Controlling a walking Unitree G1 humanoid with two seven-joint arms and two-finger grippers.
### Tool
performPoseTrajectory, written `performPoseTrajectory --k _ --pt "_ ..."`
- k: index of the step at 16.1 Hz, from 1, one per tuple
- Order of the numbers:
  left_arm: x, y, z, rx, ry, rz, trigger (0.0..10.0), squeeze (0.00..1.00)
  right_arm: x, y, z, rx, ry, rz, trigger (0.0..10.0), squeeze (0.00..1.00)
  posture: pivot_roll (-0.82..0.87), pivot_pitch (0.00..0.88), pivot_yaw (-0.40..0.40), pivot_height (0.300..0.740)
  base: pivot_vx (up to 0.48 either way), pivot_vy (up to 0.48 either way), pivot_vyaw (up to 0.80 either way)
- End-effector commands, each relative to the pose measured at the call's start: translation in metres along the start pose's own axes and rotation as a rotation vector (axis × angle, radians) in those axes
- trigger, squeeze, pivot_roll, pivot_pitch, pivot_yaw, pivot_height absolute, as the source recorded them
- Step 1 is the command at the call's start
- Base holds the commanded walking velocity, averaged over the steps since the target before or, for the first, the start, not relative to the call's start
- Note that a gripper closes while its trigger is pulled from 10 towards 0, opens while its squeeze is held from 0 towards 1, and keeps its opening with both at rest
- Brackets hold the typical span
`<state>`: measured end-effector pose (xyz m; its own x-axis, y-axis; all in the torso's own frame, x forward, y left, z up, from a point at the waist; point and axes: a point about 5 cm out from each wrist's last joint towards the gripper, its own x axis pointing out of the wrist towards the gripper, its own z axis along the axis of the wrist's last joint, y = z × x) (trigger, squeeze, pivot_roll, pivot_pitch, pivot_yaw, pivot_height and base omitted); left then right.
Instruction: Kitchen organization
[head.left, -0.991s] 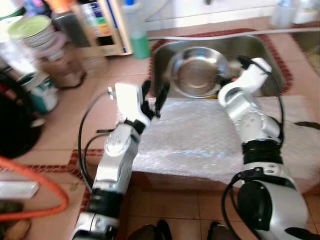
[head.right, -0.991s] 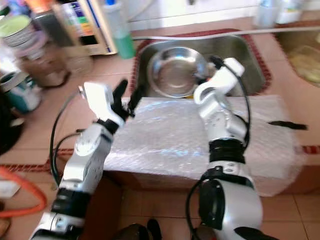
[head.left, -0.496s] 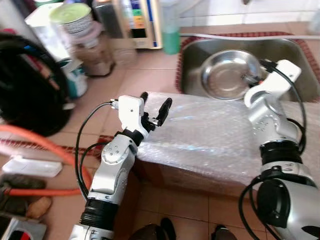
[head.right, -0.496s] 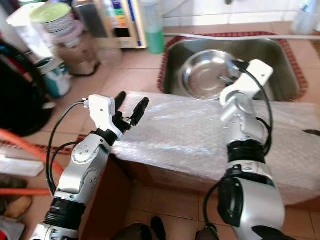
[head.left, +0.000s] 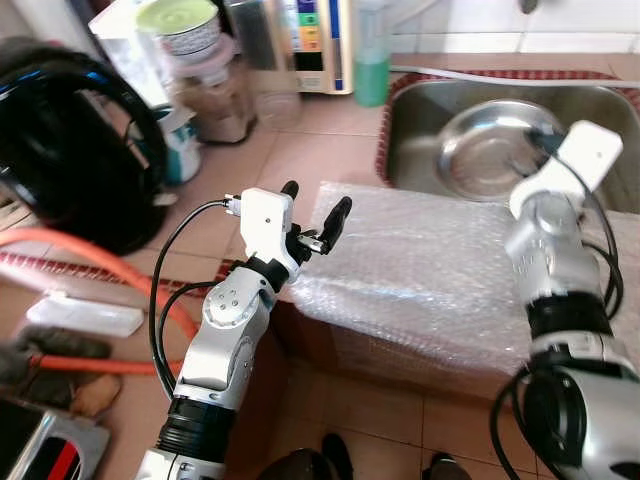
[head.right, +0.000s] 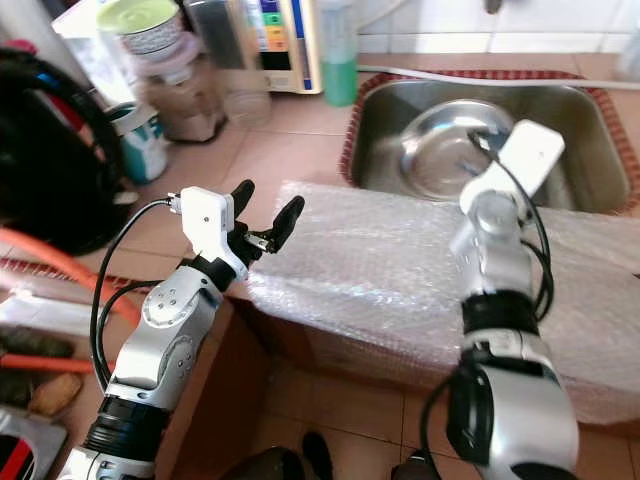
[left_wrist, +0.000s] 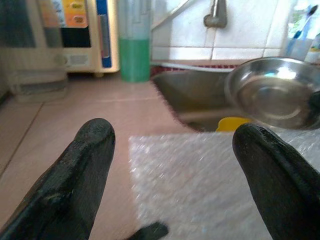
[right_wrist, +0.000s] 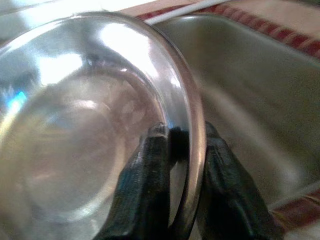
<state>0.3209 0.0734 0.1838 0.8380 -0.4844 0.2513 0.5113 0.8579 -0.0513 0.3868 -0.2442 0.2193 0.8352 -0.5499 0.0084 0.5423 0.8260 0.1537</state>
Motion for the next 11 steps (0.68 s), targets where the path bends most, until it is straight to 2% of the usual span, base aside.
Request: performPoseTrajectory --k 1,3,5,7,8,11 --pt "-0.002 -0.001 0.001 0.008 0.004 -0.014 10.0 0.0 0.001 -0.024 -0.016 -0.104 0.059 -0.133 10.0 1.0 -0.21 0.218 0.191 0.74 0.0 0.0 0.0" --pt "-0.003 -0.002 0.0 0.007 0.008 -0.021 10.0 0.0 0.002 -0.031 -0.016 -0.11 0.071 -0.174 10.0 1.0 -0.22 0.219 0.192 0.74 0.0 0.0 0.0" --pt "-0.003 -0.003 0.0 0.008 0.015 -0.031 10.0 0.0 0.004 -0.036 -0.014 -0.215 0.061 -0.179 10.0 1.0 -0.22 0.222 0.194 0.74 0.0 0.0 0.0" --pt "-0.002 -0.004 0.0 0.031 0.017 -0.059 10.0 0.0 0.007 -0.029 0.012 -0.435 -0.13 -0.072 10.0 1.0 -0.22 0.227 0.2 0.74 0.0 0.0 0.0" --pt "-0.002 -0.005 0.002 0.03 0.013 -0.066 10.0 0.0 0.008 -0.027 0.033 -0.505 -0.249 -0.074 10.0 1.0 -0.22 0.227 0.201 0.74 0.0 0.0 0.0" --pt "0.001 -0.007 0.004 0.024 0.005 -0.073 10.0 0.0 0.008 -0.028 0.055 -0.576 -0.336 -0.11 10.0 1.0 -0.23 0.226 0.201 0.74 0.0 0.0 0.0"
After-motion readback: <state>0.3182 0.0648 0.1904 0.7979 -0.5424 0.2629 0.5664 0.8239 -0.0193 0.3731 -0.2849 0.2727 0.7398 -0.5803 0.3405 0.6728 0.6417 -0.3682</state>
